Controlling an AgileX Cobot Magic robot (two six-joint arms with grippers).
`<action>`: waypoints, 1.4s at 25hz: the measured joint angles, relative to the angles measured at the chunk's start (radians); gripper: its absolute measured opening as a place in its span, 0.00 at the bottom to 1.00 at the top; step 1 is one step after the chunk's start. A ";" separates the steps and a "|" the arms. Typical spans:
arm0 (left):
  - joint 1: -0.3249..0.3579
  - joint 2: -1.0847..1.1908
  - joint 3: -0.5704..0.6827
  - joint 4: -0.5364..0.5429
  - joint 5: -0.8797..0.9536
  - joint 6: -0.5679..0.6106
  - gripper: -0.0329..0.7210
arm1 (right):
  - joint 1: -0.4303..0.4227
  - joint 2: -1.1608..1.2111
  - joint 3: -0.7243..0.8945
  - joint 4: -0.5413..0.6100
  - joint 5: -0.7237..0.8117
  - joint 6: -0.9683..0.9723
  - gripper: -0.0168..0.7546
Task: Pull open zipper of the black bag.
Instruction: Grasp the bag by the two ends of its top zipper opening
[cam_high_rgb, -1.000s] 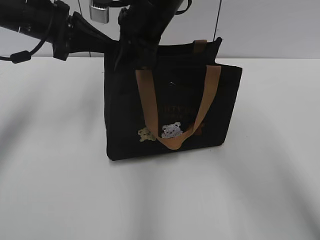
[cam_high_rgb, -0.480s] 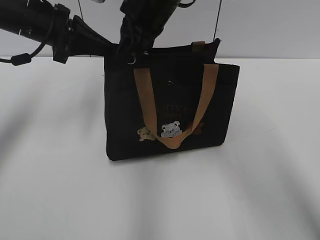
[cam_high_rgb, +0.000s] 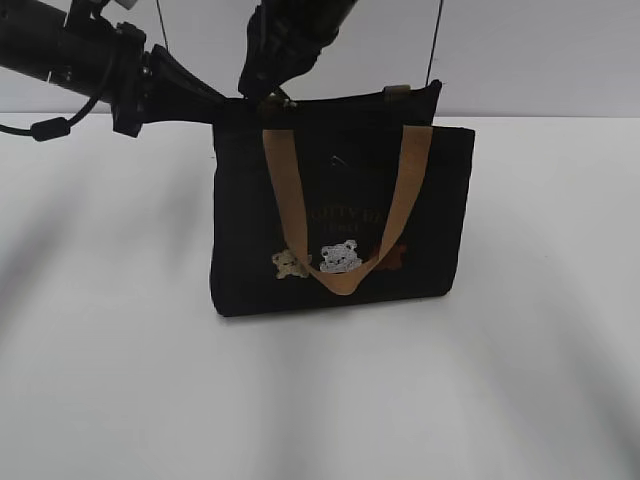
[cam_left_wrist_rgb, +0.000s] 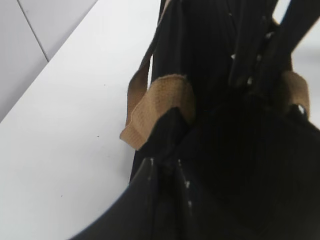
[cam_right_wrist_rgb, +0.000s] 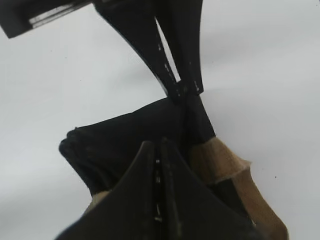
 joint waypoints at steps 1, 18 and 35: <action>0.000 0.000 0.000 0.003 0.000 0.000 0.10 | 0.000 0.000 0.000 -0.010 0.000 0.014 0.00; -0.009 0.002 -0.001 0.009 0.004 -0.003 0.10 | -0.182 -0.025 0.001 0.000 0.072 0.072 0.00; -0.003 0.007 -0.001 -0.022 -0.012 -0.004 0.10 | -0.303 -0.039 0.001 -0.048 0.072 0.067 0.00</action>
